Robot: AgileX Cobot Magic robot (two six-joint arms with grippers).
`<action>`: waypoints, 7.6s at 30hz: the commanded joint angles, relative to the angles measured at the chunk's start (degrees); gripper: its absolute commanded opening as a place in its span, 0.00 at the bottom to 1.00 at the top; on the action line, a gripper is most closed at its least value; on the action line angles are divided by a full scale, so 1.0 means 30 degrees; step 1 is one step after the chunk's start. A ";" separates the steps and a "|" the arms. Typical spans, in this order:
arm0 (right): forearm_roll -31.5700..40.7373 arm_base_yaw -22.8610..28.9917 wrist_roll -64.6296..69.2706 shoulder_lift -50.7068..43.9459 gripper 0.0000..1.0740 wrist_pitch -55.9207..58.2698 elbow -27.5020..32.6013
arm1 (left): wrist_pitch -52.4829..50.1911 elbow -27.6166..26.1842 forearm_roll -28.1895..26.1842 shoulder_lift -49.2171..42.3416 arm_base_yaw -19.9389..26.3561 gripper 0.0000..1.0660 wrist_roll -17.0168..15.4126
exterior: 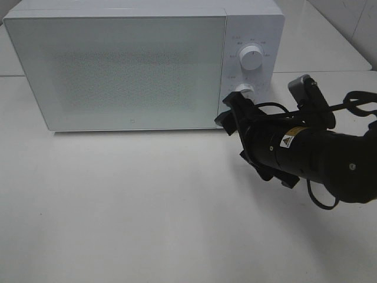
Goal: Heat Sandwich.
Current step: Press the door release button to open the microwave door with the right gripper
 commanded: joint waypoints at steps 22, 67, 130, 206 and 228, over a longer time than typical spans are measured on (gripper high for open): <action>-0.0821 -0.0057 -1.5355 -0.6035 0.70 1.5031 -0.0248 | -0.0248 0.0019 -0.0210 -0.0420 0.0000 0.92 0.0057; -0.6112 -0.1451 -1.5298 -2.4714 0.70 3.1551 -0.1872 | -0.0248 0.0019 -0.0210 -0.0420 0.0000 0.92 0.0057; -0.7028 -1.1497 -1.4916 -2.8209 0.70 2.5974 -0.0134 | -0.0248 0.0019 -0.0210 -0.0306 0.0000 0.92 0.0057; 0.2960 -0.2044 -2.0416 -0.0936 0.70 -0.9397 0.4507 | -0.0248 0.0019 -0.0210 -0.0306 0.0000 0.92 0.0057; 0.5959 0.1337 -1.9882 0.1222 0.70 -0.9778 0.3170 | -0.0248 0.0019 -0.0210 -0.0306 0.0000 0.92 0.0057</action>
